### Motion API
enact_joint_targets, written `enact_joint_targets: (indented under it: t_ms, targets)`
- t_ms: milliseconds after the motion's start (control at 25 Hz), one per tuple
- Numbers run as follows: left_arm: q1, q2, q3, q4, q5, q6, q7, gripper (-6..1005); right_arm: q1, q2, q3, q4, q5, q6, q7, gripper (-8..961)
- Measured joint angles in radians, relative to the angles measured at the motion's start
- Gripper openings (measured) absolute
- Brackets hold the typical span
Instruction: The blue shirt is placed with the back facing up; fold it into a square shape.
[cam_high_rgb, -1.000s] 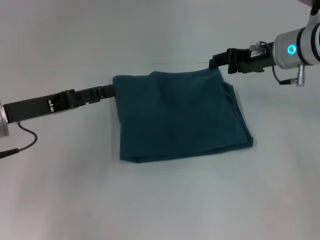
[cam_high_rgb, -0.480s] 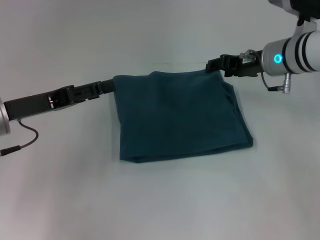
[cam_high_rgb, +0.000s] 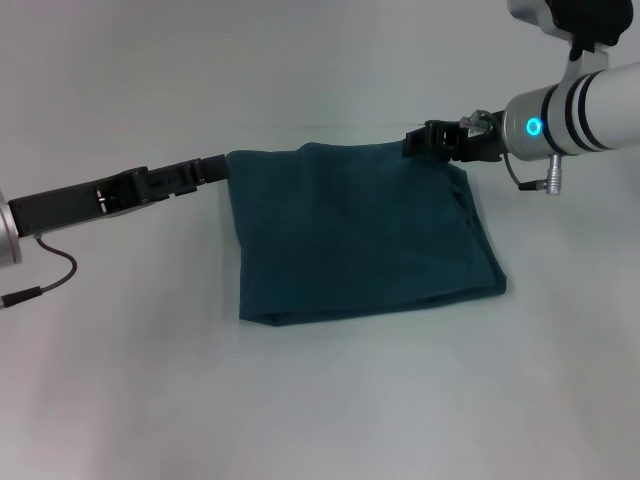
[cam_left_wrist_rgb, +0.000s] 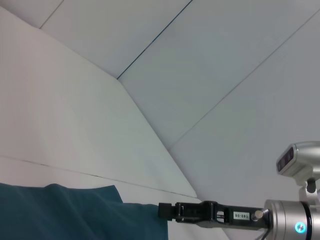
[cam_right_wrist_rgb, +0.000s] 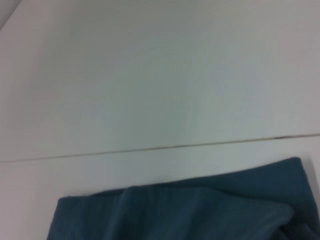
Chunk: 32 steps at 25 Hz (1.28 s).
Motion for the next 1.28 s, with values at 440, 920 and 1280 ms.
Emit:
enact_joint_targets:
  t_ms: [440,920,1280]
  targets:
    - [-0.001,0.001,0.000,-0.012,-0.001,-0.007,0.011,932,0.010,0.000,-0.001,0.014,-0.003,0.012,0.000,490]
    - [0.001,0.003,0.000,-0.015,-0.002,-0.008,0.013,933,0.010,0.001,-0.002,0.008,-0.003,0.004,-0.007,157]
    - [-0.001,0.003,-0.002,-0.015,-0.001,-0.008,0.014,933,-0.004,0.001,-0.027,-0.035,-0.003,0.015,-0.019,22]
